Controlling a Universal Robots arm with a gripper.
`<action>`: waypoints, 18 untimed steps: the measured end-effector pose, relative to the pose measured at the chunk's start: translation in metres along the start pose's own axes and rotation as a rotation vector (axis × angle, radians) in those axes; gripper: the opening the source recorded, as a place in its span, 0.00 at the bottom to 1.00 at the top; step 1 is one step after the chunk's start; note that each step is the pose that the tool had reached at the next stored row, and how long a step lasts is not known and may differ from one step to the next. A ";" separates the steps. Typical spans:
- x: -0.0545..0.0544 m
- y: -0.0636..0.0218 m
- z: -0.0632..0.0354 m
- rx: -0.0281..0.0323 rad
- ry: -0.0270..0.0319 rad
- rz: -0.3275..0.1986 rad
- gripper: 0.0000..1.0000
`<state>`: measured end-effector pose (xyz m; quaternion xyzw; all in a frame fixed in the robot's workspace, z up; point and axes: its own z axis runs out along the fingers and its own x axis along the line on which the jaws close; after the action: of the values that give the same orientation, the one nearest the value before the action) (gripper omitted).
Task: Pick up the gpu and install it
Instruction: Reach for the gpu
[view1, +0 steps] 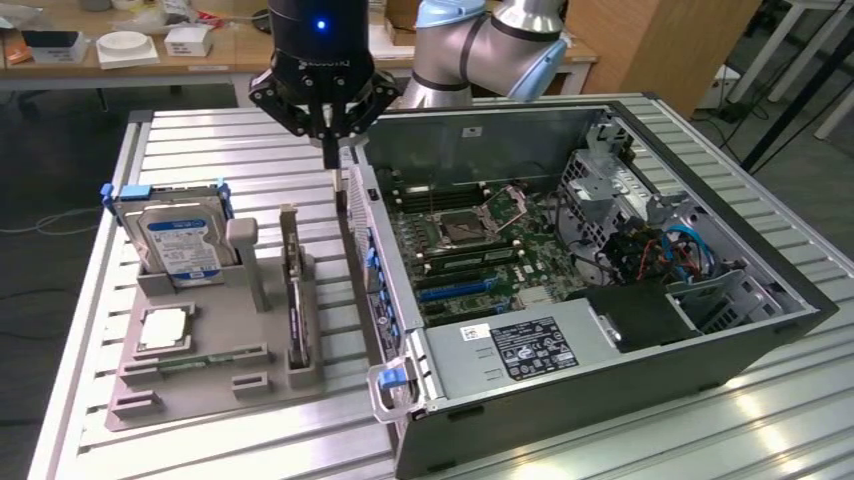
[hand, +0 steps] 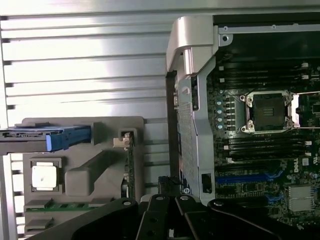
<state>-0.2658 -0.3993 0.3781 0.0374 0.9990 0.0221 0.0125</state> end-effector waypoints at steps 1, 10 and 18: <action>0.000 -0.0006 0.0000 0.0000 0.0001 0.000 0.11; 0.002 -0.0138 -0.0003 0.0000 0.0000 0.000 0.11; 0.007 -0.0349 -0.0009 0.0000 0.0000 0.000 0.11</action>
<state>-0.2753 -0.4336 0.3772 0.0374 0.9990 0.0221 0.0125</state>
